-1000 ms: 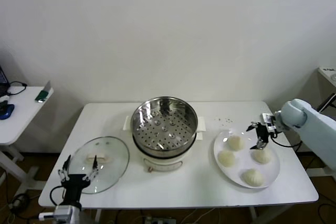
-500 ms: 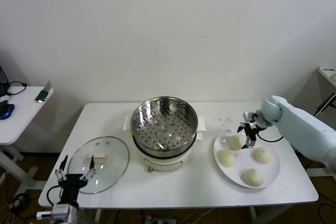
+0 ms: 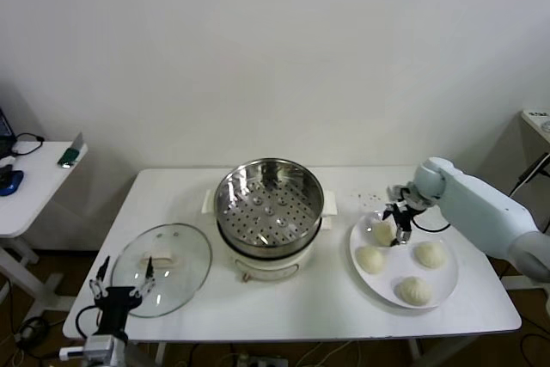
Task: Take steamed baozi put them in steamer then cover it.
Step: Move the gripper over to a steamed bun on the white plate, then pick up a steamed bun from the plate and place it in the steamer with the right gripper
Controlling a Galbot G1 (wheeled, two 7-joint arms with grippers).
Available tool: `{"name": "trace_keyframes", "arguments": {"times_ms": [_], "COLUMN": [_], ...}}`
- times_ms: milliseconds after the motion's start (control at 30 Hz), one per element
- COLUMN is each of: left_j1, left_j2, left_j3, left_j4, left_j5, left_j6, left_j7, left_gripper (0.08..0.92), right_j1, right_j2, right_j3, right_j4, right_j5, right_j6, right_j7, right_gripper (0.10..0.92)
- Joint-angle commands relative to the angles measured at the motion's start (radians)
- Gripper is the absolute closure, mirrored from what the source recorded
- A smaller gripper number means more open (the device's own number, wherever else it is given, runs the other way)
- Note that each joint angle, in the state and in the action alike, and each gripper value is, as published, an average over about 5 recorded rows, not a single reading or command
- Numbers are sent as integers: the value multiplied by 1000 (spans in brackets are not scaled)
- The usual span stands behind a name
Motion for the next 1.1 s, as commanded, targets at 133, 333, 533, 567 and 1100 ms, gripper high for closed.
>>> {"name": "trace_keyframes", "arguments": {"times_ms": [133,333,533,567,1100], "left_j1": [4,9,17,18,40], "left_j2": [1,2,2,2,11], "left_j3": [0,-1,-2,-2,5], "left_j4": [0,-1,-4,-4,-8], "left_j5": [3,4,2,1,5], "left_j6": [4,3,0,0,-3], "left_j7": [-6,-8,-8,-8,-12], "left_gripper": [177,177,177,177,177], "right_j1": [11,17,91,118,742], "right_j2": [17,5,-26,-34,117], "right_j3": [-16,-20,-69,-85,-452], "right_j4": [-22,-1,57,72,218], "right_j5": [-2,15,71,83,207], "right_j6": [8,15,49,60,368], "right_j7": [0,0,-4,-6,-94], "right_gripper": [324,340,339,340,338]}}
